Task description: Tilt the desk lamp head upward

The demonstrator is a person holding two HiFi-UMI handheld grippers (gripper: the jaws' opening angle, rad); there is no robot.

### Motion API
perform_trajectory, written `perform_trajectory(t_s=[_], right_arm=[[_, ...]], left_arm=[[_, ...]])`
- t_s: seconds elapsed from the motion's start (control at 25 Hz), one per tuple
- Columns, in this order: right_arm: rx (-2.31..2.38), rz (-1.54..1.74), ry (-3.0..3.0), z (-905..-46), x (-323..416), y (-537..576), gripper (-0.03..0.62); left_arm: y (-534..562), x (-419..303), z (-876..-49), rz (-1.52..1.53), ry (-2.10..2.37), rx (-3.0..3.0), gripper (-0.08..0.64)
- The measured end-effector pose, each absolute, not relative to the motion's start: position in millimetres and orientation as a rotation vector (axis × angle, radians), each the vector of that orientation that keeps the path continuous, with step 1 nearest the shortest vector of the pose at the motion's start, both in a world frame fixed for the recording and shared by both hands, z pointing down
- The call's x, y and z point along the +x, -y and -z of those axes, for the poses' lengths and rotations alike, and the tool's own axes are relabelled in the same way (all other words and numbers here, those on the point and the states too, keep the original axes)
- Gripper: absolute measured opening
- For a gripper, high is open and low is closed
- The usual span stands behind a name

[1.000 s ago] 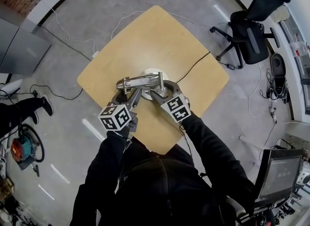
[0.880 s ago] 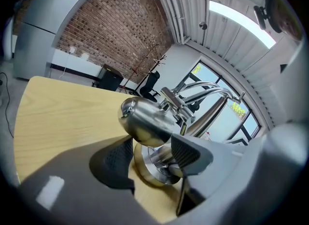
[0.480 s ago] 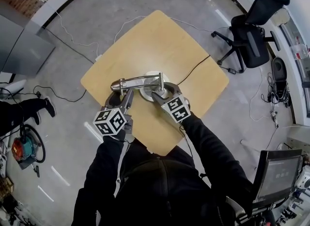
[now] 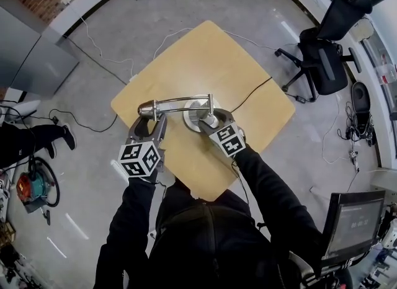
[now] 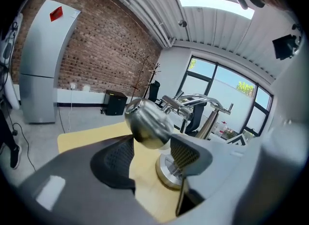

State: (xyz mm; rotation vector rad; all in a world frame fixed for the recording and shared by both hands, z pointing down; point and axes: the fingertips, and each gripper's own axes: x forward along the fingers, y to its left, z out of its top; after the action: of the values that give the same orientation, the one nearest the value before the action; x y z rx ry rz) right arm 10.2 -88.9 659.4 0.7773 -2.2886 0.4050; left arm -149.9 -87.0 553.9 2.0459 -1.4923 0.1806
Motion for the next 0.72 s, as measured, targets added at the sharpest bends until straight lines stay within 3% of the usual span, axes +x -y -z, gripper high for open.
perform_trajectory(t_s=[0.72], right_arm=[[0.773,-0.405,2.281,-668.2,11.3,92.0,0.252]], left_arm=[[88.7,-168.6,-458.1,-0.377,1.801,2.275,0.245]])
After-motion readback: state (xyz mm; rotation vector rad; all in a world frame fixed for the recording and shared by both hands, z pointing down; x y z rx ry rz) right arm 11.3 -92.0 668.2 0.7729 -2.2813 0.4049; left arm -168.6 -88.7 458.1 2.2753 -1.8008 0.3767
